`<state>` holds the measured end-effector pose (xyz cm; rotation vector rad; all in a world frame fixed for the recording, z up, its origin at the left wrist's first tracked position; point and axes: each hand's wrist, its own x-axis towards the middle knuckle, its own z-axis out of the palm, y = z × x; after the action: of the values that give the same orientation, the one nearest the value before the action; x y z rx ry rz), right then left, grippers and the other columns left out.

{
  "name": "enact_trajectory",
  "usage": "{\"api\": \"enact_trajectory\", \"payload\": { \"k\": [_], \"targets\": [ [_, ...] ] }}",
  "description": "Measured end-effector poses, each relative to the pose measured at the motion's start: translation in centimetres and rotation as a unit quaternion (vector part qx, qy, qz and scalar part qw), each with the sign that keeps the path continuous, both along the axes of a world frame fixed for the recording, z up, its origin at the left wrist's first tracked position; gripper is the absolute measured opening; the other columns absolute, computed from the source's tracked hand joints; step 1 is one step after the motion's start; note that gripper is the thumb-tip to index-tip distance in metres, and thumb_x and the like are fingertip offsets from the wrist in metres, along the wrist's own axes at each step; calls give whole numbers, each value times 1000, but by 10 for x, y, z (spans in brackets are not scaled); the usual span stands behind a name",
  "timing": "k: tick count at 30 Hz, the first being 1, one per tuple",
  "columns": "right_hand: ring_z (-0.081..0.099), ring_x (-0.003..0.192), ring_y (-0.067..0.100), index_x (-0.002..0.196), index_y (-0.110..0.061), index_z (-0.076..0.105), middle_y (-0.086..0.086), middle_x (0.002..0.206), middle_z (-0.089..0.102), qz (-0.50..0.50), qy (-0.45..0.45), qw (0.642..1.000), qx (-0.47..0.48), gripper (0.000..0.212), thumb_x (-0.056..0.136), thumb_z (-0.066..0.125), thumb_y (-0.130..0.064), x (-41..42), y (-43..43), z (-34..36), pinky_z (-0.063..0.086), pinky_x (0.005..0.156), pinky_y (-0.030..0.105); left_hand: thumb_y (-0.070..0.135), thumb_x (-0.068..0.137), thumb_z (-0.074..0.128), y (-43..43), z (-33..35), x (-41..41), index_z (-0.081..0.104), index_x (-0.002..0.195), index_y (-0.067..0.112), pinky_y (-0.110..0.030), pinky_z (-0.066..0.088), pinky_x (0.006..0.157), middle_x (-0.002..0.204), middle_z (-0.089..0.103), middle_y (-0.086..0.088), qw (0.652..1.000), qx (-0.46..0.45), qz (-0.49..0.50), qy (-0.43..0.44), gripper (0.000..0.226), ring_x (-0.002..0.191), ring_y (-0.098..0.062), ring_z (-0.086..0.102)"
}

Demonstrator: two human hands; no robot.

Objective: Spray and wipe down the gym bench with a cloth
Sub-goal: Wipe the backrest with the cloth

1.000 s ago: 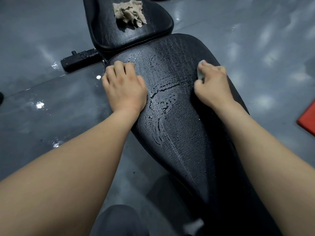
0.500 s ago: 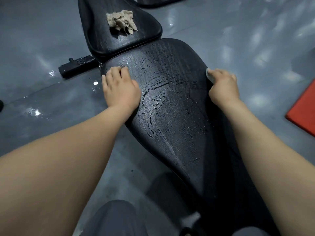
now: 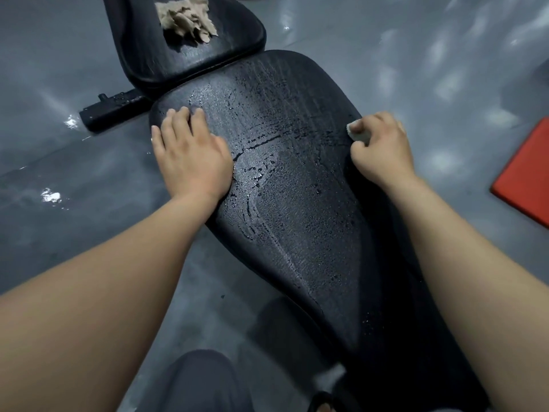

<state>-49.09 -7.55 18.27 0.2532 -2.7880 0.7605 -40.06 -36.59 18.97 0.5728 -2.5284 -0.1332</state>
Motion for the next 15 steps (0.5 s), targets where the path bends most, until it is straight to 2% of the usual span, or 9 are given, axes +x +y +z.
{"api": "enact_trajectory", "payload": {
  "k": [5,10,15],
  "targets": [
    [59,108,34,118,-23,73,6,113,64,44,21,999,5,47,84,46,-6,-5,11,1,36,100,25,32,94,40,1,0,-1,53,141,13,-50,17,124,150,47,-13,1000,-8,6,6,53,145,-32,34],
    [52,117,36,124,-21,69,9,119,60,31,-8,999,28,39,92,48,-13,5,-8,2,33,101,25,32,93,39,1,2,0,53,142,13,-51,16,124,152,46,-14,1000,-7,11,0,54,145,-33,34],
    [56,118,30,118,-18,69,3,124,62,168,51,984,31,27,98,50,-20,29,-33,-1,40,108,35,32,93,37,1,2,0,52,142,13,-51,15,124,152,45,-14,1000,-9,9,1,55,146,-33,33]
  ]
}}
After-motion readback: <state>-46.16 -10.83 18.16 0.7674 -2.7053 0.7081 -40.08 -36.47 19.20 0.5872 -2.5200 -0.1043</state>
